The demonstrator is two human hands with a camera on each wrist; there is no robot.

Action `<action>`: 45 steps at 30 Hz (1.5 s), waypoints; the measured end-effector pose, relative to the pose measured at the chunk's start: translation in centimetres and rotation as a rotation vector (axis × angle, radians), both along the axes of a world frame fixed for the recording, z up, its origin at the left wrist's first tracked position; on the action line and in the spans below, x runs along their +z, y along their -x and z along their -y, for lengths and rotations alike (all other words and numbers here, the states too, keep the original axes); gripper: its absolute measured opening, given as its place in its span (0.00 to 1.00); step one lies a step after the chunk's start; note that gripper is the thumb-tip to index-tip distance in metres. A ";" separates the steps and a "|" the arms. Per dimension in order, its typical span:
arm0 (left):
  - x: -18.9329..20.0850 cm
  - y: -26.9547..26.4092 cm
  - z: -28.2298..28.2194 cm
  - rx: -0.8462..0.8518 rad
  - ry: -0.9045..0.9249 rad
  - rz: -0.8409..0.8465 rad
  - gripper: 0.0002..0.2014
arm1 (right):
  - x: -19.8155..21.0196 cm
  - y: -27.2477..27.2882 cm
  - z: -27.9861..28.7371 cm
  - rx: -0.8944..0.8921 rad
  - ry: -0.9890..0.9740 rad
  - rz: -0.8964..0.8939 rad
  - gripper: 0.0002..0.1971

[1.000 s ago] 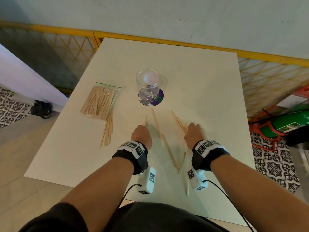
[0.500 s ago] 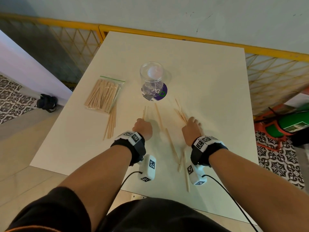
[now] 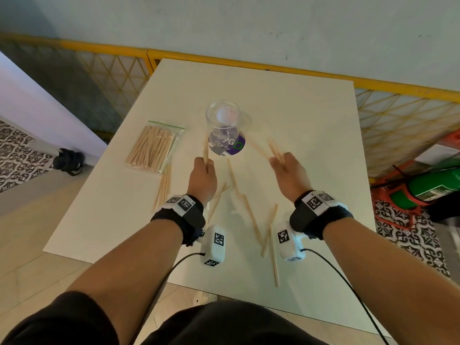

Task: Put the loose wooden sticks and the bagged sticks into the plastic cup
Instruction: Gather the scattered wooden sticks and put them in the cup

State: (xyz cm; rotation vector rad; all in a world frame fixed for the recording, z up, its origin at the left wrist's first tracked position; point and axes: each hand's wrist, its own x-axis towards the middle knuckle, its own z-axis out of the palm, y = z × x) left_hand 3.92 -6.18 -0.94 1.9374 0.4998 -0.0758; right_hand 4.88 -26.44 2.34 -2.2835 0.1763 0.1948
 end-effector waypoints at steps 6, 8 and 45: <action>-1.1 2.5 -0.5 -0.267 -0.405 -0.315 0.32 | -3.5 6.7 0.6 0.086 0.226 -0.230 0.14; -1.8 3.5 -1.3 -0.332 -0.500 -0.374 0.39 | -4.6 8.5 0.6 0.036 0.207 -0.305 0.18; -0.3 1.2 -16.7 -0.266 -0.347 -0.257 0.13 | -1.6 2.7 -9.2 0.052 0.315 -0.324 0.07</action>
